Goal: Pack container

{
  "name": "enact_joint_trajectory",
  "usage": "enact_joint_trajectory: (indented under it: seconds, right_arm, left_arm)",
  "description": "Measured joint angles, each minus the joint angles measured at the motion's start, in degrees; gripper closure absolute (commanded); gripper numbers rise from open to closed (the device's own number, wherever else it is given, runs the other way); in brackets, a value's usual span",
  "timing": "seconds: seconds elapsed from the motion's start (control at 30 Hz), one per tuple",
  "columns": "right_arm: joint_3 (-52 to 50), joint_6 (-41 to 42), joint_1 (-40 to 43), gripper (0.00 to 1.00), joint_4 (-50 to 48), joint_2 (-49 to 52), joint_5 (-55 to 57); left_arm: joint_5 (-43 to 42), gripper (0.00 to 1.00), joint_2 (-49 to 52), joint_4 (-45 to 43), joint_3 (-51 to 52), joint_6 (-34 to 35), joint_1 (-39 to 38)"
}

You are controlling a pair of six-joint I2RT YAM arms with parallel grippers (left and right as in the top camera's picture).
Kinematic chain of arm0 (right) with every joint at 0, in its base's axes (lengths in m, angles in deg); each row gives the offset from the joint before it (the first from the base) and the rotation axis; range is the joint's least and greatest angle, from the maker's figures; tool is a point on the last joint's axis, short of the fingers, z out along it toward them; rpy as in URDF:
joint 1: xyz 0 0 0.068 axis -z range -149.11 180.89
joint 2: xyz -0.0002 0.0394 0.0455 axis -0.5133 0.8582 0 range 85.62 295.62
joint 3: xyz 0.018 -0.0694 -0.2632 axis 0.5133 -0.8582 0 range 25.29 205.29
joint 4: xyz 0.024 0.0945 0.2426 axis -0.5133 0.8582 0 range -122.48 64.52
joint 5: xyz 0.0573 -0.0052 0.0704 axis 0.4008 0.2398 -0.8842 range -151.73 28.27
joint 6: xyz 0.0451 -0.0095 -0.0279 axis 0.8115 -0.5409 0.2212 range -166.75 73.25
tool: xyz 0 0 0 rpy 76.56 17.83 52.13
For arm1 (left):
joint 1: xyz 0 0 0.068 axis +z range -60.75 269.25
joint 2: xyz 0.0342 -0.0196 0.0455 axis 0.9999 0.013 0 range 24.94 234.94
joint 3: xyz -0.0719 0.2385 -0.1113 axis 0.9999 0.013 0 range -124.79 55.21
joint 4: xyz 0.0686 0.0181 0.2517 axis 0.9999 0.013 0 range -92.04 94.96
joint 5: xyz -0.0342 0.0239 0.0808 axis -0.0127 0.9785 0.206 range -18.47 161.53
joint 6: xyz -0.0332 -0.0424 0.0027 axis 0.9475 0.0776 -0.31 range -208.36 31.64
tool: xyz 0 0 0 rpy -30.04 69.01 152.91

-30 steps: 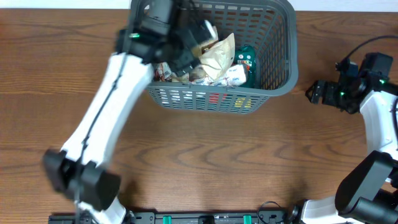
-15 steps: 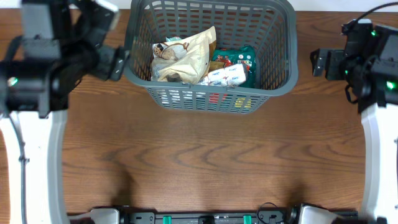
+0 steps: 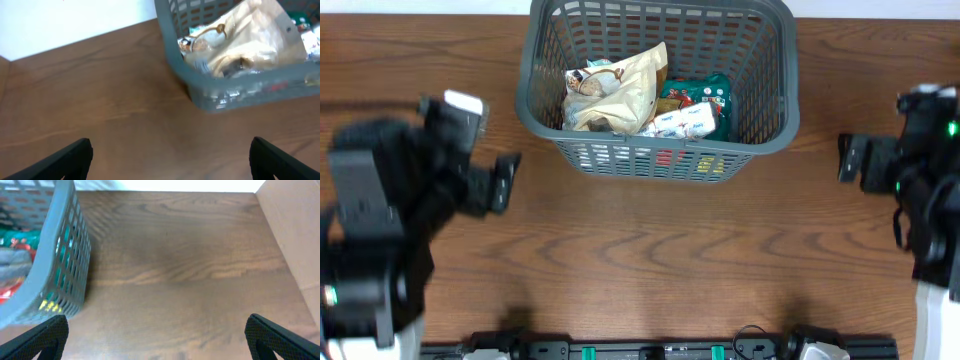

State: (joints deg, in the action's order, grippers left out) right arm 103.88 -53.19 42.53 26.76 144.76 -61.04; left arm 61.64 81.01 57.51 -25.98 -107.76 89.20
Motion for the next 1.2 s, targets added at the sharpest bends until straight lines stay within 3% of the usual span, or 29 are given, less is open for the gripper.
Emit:
enact_joint_trajectory:
  seconds: [0.3,0.33,0.47,1.2]
  right_arm:
    - [-20.4,0.8,0.0,0.01,0.4,-18.4,-0.7]
    - [-22.6,0.8,0.0,0.01,0.0,-20.7,-0.7]
    - [-27.9,0.8,0.0,0.01,-1.7,-26.8,-0.7]
    - [-30.1,0.8,0.0,0.01,4.7,-28.5,-0.7]
  left_arm:
    - [1.1,0.09,-19.6,-7.0,21.8,3.1,0.0]
    - [1.6,0.01,-21.1,-7.6,23.7,3.2,0.0]
    - [3.1,0.01,-25.5,-9.7,29.1,3.8,0.0]
    - [4.1,0.01,-25.9,-9.2,30.1,4.2,0.0]
